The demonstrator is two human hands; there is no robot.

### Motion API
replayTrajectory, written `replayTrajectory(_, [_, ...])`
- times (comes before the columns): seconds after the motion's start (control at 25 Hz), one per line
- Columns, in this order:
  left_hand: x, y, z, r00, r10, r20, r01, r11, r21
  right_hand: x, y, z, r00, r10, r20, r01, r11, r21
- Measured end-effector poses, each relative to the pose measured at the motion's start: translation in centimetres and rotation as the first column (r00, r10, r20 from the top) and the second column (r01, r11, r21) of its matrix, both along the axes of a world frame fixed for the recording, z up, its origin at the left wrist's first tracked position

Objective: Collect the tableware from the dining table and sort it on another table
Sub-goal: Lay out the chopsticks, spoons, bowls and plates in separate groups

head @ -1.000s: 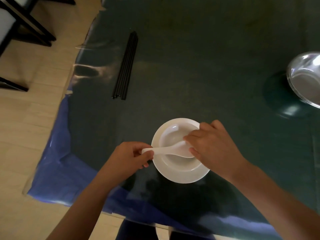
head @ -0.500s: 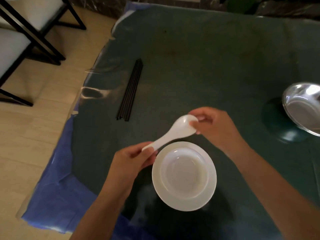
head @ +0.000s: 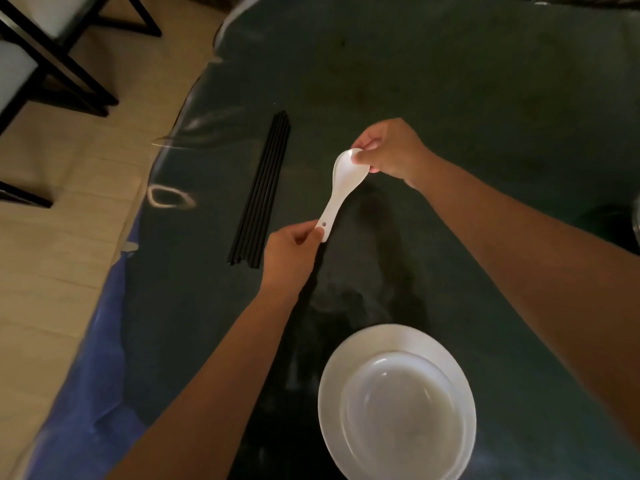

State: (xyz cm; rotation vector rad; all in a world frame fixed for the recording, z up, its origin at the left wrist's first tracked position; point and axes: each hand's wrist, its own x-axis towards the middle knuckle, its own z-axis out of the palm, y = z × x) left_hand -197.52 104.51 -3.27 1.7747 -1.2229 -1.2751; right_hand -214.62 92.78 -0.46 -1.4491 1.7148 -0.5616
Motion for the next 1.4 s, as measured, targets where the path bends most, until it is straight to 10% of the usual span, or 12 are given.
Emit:
replayTrajectory(0.52, [-2.7, -1.8, -1.9, 0.913, 0.002, 0.407, 0.074, 0.983, -0.171, 0.9, -3.9, -2.7, 0.995, 0.042, -0.096, -0.042, 0.999, -0.005])
replayTrajectory(0.96, [0.0, 4.2, 2.2, 0.941, -0.211, 0.266, 0.259, 0.952, -0.162, -3.5, 10.6, 0.8, 0.99, -0.067, -0.127, 0.049, 0.99, -0.136])
replayTrajectory(1.28, [2.6, 15.5, 4.6, 0.449, -0.672, 0.589, 0.878, 0.453, -0.153, -4.5, 30.7, 2.1, 0.926, 0.221, -0.307, -0.307, 0.913, -0.269])
replayTrajectory(1.4, [3.2, 17.3, 4.2, 0.392, -0.667, 0.634, 0.901, 0.416, -0.12, -4.2, 34.2, 1.6, 0.907, 0.27, -0.323, -0.347, 0.914, -0.21])
